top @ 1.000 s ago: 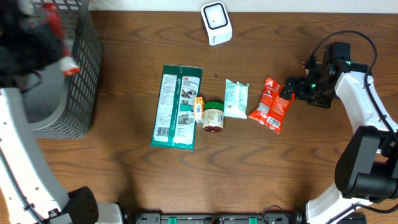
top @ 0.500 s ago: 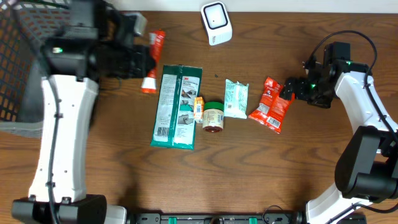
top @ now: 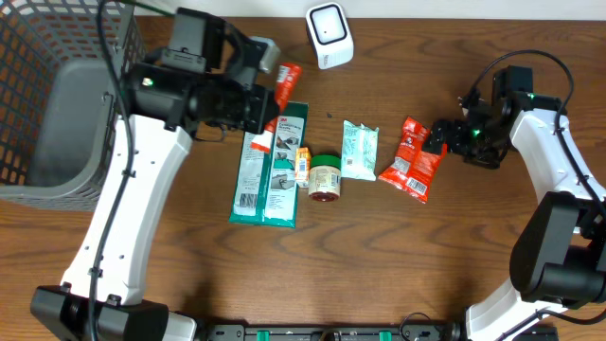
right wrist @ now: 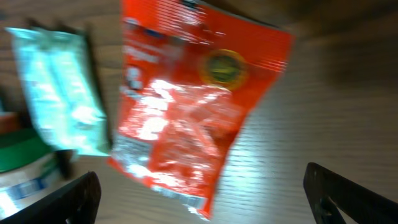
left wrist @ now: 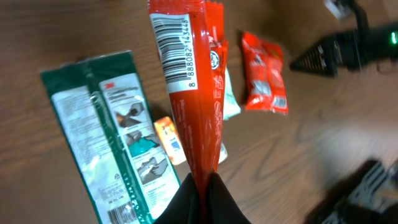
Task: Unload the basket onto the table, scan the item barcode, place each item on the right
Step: 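Lift the red stick pack out and carry it toward the red bag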
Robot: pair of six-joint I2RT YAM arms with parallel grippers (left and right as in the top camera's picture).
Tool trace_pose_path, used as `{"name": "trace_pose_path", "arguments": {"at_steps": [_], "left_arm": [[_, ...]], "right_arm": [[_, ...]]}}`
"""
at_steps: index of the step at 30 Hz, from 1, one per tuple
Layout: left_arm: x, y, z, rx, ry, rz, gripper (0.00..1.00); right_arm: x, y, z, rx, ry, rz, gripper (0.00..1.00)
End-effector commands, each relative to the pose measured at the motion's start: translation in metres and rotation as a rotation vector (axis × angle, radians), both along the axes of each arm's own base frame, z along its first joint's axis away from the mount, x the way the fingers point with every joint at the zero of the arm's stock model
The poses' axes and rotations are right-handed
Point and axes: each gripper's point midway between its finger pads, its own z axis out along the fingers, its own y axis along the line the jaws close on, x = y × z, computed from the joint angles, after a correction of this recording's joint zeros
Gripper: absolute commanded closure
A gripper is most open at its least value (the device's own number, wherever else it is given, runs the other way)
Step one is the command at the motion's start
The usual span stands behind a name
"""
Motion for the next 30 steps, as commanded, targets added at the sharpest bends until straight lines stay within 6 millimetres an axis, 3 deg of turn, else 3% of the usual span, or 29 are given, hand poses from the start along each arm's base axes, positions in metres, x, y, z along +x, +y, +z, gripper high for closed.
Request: {"name": "trace_pose_path", "arguments": {"at_steps": [1, 4, 10, 15, 18, 25, 30], "left_arm": [[-0.013, -0.022, -0.002, 0.066, -0.126, -0.245, 0.93], [-0.018, -0.035, -0.003, 0.123, -0.204, -0.35, 0.93], [-0.011, -0.045, -0.004, 0.239, -0.293, -0.364, 0.93], [-0.003, -0.058, 0.003, 0.26, -0.359, -0.338, 0.93], [0.0, -0.064, 0.007, 0.261, -0.387, -0.328, 0.93], [0.02, -0.07, -0.006, 0.157, -0.231, -0.036, 0.93], [0.022, -0.086, -0.04, 0.114, -0.061, 0.088, 0.93]], "right_arm": [[0.011, 0.019, 0.022, 0.16, -0.053, -0.007, 0.01], [0.016, 0.02, 0.037, 0.241, -0.079, -0.019, 0.01], [0.02, 0.02, 0.065, 0.459, -0.15, -0.029, 0.01], [0.021, 0.031, 0.124, 0.794, -0.369, 0.097, 0.15], [0.019, 0.033, 0.144, 0.882, -0.457, 0.148, 0.22], [0.012, 0.051, 0.144, 0.828, -0.469, 0.235, 0.2], [0.009, 0.043, 0.111, 0.644, -0.362, 0.209, 0.2]]}}
